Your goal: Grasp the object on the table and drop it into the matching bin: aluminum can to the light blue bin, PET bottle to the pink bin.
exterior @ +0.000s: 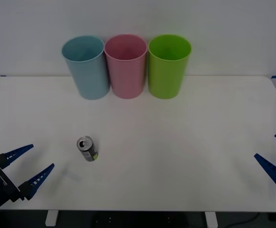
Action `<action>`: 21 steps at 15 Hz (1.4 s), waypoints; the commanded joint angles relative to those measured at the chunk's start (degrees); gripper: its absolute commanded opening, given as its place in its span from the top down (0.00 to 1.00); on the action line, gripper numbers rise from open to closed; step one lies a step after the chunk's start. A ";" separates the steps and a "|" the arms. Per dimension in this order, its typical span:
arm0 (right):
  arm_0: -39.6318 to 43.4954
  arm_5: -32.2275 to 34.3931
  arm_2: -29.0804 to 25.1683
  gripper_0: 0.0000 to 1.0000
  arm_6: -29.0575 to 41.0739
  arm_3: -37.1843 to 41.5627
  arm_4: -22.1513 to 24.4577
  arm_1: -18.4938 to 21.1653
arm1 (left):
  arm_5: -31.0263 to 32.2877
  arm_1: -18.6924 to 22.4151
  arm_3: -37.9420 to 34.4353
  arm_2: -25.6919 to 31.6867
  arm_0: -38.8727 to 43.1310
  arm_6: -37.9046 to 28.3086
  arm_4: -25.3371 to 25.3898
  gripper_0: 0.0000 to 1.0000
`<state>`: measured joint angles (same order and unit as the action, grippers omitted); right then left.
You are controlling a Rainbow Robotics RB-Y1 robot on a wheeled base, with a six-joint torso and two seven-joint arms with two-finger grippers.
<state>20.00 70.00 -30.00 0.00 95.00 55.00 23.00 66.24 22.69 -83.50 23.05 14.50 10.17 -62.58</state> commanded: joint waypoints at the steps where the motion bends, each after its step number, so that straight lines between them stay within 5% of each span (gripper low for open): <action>1: 0.00 0.00 0.00 0.00 0.00 0.00 0.00 0.00 | 0.03 -0.01 5.10 -1.69 -2.55 5.21 0.09 0.00; 8: 0.00 0.00 0.00 0.00 0.00 0.00 0.00 0.00 | -0.06 -0.01 15.82 -6.26 -8.88 14.26 2.55 0.00; 21: 0.00 0.00 0.00 0.00 0.00 0.00 0.00 0.00 | -6.04 -4.32 17.85 -11.88 -13.01 18.92 1.93 0.00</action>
<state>20.00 70.00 -30.00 0.00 95.00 55.00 23.00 60.39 18.95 -65.71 11.17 1.61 29.08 -60.22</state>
